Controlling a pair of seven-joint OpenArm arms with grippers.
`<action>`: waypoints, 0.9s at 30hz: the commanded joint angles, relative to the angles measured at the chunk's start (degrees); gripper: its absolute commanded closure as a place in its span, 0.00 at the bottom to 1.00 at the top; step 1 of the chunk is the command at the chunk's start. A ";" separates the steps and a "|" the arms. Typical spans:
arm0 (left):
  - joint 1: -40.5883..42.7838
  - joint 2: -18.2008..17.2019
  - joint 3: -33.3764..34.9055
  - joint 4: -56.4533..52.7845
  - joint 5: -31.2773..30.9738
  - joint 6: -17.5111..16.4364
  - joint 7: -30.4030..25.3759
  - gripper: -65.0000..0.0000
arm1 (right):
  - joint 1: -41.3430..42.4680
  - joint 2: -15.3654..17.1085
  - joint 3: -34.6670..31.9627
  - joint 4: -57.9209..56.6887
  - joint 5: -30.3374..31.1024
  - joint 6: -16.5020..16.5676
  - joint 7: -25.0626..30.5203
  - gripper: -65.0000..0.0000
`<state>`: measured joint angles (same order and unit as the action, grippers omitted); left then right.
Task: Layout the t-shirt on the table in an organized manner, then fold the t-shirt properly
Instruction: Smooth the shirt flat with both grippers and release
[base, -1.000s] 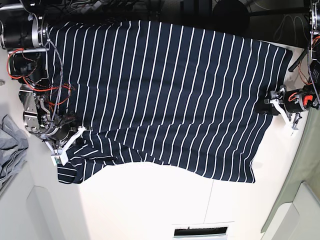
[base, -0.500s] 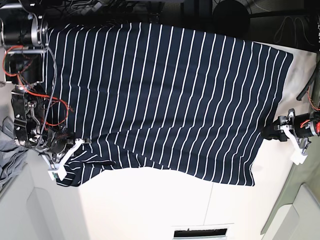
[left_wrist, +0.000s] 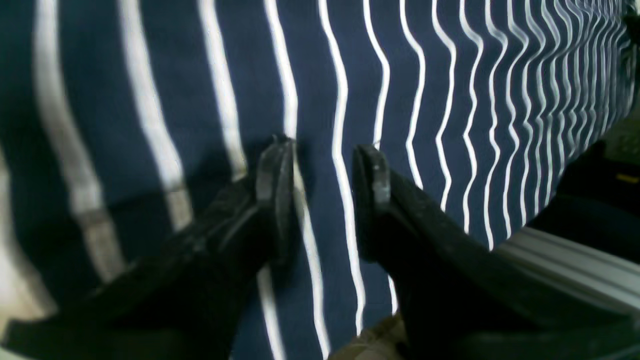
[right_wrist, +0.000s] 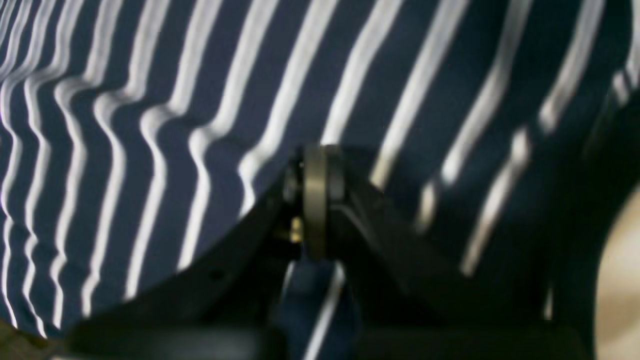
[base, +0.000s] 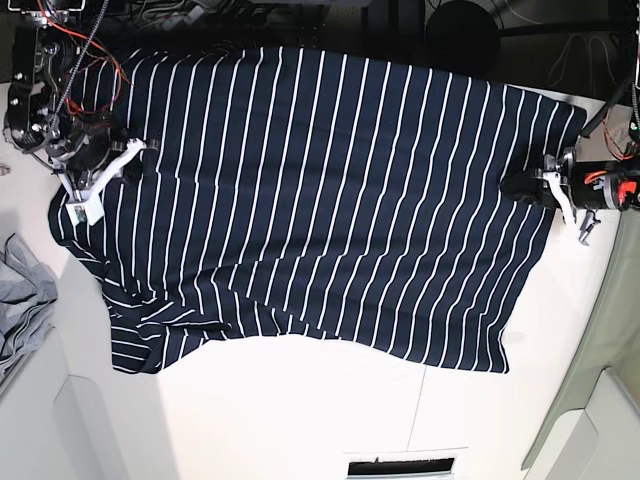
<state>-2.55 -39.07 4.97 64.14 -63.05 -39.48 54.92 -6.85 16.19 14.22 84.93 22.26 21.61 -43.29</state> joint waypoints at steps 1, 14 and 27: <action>-0.85 -0.20 -0.37 0.68 -0.17 -0.52 -0.94 0.68 | -0.63 0.66 0.57 0.76 0.66 0.28 1.09 1.00; -1.27 11.43 -0.37 -4.31 24.04 1.60 -12.59 0.68 | 13.53 1.46 0.52 -23.71 -1.01 3.96 7.10 1.00; -16.63 12.37 -0.39 -15.10 25.55 4.52 -12.81 0.68 | 35.23 1.44 -0.11 -37.24 -1.88 5.20 9.44 1.00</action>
<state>-18.46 -25.82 4.69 48.71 -38.39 -35.38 41.25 26.59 16.86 13.96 46.81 19.57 26.52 -34.85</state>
